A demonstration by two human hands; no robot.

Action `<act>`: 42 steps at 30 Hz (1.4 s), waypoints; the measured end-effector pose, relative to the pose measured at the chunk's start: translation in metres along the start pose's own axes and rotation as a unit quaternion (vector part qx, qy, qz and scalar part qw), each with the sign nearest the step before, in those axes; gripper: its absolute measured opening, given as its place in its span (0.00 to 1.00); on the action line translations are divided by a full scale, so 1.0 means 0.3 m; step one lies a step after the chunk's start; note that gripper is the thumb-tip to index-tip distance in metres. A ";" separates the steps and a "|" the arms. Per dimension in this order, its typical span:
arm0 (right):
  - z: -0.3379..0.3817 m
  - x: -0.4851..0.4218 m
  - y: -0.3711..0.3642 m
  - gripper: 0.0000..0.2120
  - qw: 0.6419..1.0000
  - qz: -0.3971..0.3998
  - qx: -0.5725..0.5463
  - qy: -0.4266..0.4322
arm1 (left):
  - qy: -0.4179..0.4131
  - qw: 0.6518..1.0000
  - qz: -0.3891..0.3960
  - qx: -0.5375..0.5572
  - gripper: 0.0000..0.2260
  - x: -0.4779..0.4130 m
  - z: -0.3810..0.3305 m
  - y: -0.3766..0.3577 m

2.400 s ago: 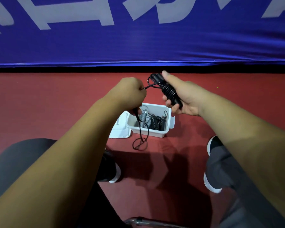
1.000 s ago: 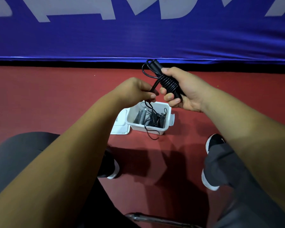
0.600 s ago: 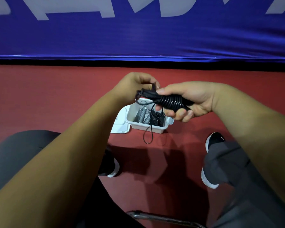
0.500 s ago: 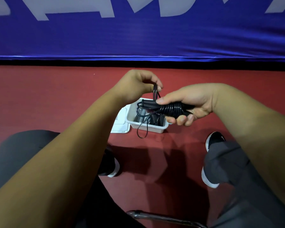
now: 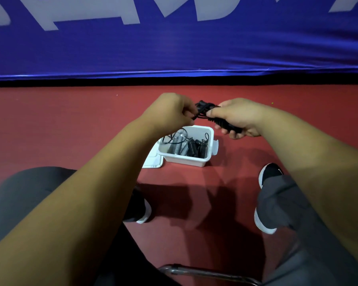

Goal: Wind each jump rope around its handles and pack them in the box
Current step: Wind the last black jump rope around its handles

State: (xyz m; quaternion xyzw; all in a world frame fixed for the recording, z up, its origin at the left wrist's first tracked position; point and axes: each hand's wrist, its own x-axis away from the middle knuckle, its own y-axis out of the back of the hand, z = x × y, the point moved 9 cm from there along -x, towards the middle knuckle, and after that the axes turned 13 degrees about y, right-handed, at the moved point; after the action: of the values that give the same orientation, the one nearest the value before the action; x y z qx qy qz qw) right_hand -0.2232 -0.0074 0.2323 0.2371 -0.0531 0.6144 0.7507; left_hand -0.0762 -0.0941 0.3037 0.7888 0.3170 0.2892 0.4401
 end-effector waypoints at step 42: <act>0.153 0.083 -0.122 0.21 0.972 0.112 -0.192 0.077 | 0.038 0.975 0.137 0.168 0.10 -0.014 0.096 -0.064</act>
State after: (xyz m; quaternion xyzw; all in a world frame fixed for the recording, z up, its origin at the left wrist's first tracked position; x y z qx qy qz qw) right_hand -0.1730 -0.0092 0.2713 0.0330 -0.1384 0.6892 0.7104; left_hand -0.0624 -0.1041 0.2732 0.8759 0.2663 0.3193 0.2450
